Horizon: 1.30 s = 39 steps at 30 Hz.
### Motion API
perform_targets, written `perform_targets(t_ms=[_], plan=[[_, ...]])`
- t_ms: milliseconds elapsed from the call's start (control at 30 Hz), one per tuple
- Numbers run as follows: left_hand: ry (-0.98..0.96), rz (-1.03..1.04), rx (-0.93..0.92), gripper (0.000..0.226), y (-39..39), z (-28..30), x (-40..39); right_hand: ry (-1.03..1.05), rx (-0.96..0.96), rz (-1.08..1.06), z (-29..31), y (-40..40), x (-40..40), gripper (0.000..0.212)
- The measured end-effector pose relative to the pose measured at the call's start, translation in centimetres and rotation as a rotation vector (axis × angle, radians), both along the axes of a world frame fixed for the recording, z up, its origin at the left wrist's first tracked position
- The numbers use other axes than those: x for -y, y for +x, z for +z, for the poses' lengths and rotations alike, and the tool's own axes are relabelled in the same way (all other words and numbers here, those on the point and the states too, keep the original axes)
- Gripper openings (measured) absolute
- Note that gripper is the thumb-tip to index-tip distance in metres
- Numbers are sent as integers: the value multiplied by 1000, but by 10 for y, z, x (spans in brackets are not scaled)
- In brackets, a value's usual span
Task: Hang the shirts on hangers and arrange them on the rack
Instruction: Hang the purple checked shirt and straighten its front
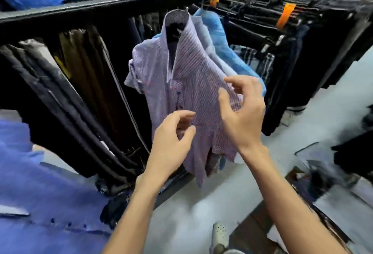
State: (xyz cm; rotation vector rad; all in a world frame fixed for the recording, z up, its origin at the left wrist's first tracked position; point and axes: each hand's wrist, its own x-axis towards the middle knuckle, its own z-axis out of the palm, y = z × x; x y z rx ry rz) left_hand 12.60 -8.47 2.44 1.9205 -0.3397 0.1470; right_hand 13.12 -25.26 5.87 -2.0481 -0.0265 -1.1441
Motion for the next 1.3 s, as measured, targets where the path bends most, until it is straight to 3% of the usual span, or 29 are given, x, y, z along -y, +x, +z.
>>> perform_targets(t_ms=[100, 267, 467, 600, 733, 867, 1067, 1200, 1300], plan=[[-9, -53, -18, 30, 2, 0, 26, -70, -81, -96, -14, 5, 34, 32], [-5, -2, 1, 28, 16, 15, 54, -284, -206, -2, -3, 34, 57, 55], [0, 189, 61, 31, 51, 34, 65, -448, -207, 154, 17, 71, 68, 46], [109, 326, 240, 35, 70, 49, 61, -600, -252, 252, 25, 75, 62, 51], [-4, 503, 278, 38, 98, 64, 19, -697, -346, 322, 33, 71, 52, 56], [92, 433, 206, 42, 148, 68, -36, -537, -370, 494, 31, 84, 48, 52], [209, -61, 252, 31, 193, 77, -63, -108, -513, 614, 31, 83, 50, 37], [332, -79, 367, 24, 210, 75, -92, -16, -608, 656, 39, 71, 46, 30], [375, -136, 286, 40, 219, 72, -110, -110, -635, 597, 45, 61, 42, 27]])
